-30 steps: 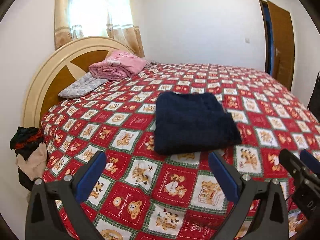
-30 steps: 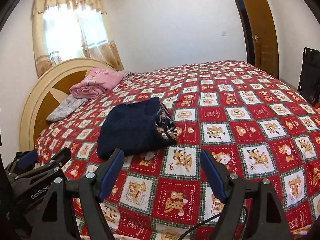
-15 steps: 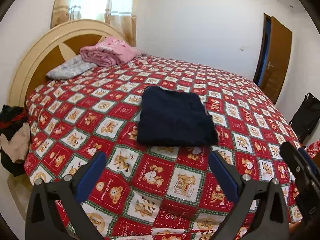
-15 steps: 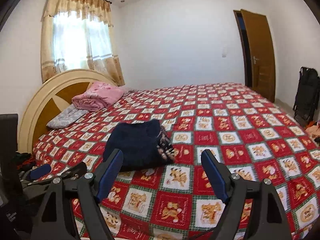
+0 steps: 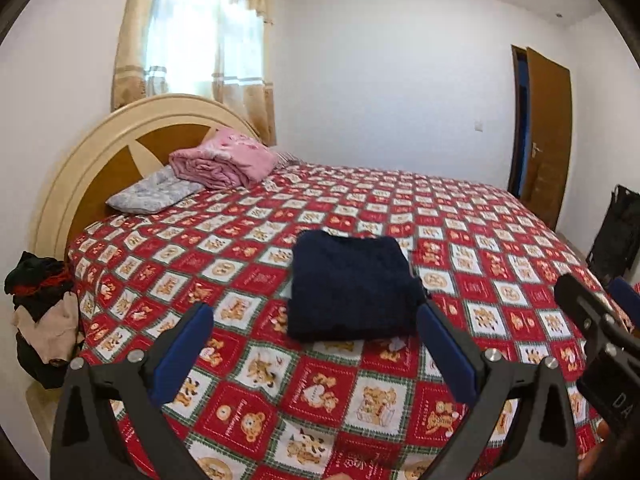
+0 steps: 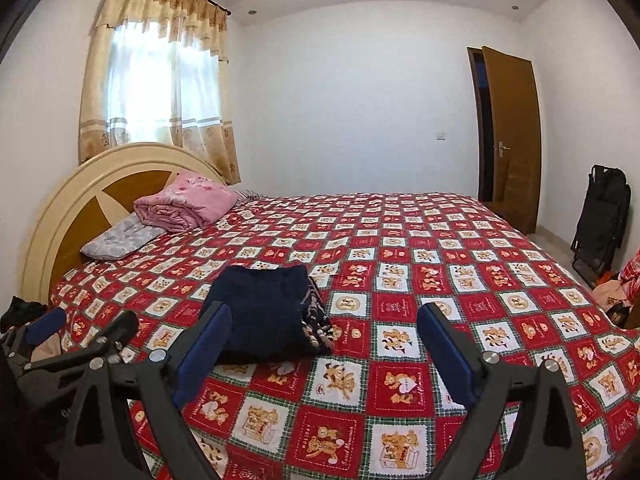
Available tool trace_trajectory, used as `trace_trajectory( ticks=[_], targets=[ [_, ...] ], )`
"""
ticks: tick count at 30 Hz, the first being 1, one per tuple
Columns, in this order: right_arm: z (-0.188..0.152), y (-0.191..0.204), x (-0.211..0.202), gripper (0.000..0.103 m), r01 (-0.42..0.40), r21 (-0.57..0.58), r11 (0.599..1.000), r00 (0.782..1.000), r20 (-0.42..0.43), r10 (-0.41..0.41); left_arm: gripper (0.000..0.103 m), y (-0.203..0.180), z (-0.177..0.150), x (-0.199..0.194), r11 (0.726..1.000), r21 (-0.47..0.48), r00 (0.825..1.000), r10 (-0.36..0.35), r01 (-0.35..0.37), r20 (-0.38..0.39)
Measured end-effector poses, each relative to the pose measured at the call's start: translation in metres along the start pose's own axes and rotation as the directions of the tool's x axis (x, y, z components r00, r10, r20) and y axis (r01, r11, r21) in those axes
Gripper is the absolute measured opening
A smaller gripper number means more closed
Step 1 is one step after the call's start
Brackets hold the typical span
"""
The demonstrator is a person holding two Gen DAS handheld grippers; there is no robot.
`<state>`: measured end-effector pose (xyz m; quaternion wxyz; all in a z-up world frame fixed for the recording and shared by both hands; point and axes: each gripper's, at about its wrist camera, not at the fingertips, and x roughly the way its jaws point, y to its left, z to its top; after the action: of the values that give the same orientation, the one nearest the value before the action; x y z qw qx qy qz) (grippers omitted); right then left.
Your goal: Fold small clothes
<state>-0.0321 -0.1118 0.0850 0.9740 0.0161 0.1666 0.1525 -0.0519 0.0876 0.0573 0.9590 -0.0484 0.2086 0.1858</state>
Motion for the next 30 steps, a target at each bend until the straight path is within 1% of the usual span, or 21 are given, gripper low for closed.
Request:
trace_trajectory(
  ticks=[6,9,10,12,15,18,21,22,26,30],
  targets=[
    [0.008,0.012,-0.003,0.095,0.029,-0.04,0.999,0.999,0.02,-0.029,0.103,0.02,0.01,-0.004,0.998,-0.055,0.999,0.015,-0.013,0.039],
    [0.013,0.016,-0.004,0.098,0.029,-0.052,0.998,0.999,0.037,-0.027,0.103,0.029,0.011,-0.006,0.995,-0.1,0.998,-0.017,0.022,0.056],
    [0.014,0.017,-0.005,0.101,0.031,-0.055,0.998,0.999,0.045,-0.028,0.103,0.032,0.012,-0.007,0.992,-0.121,0.998,-0.032,0.039,0.061],
    [0.018,0.019,-0.008,0.102,0.034,-0.055,0.998,0.998,0.059,-0.031,0.103,0.036,0.013,-0.007,0.987,-0.148,0.996,-0.057,0.066,0.062],
    [0.023,0.022,-0.01,0.102,0.035,-0.059,0.998,0.998,0.061,-0.032,0.103,0.036,0.014,-0.006,0.988,-0.135,0.996,-0.062,0.07,0.063],
    [0.027,0.026,-0.009,0.102,0.015,-0.061,0.998,0.998,0.054,-0.012,0.103,0.034,0.015,-0.009,0.989,-0.13,0.995,-0.064,0.073,0.071],
    [0.029,0.029,-0.004,0.102,-0.012,-0.057,0.998,1.0,0.028,0.014,0.103,0.035,0.015,-0.013,0.988,-0.123,0.991,-0.081,0.094,0.105],
    [0.029,0.03,-0.001,0.102,-0.02,-0.057,0.998,1.0,0.014,0.021,0.103,0.035,0.016,-0.014,0.989,-0.119,0.992,-0.072,0.085,0.108],
    [0.025,0.033,0.011,0.102,-0.046,-0.05,0.998,0.998,-0.044,0.044,0.103,0.033,0.016,-0.011,0.993,-0.101,0.994,-0.058,0.067,0.092],
    [0.02,0.037,0.014,0.102,-0.04,-0.06,0.997,0.998,-0.041,0.038,0.103,0.038,0.016,-0.004,0.993,-0.105,0.997,-0.048,0.055,0.065]
  ],
)
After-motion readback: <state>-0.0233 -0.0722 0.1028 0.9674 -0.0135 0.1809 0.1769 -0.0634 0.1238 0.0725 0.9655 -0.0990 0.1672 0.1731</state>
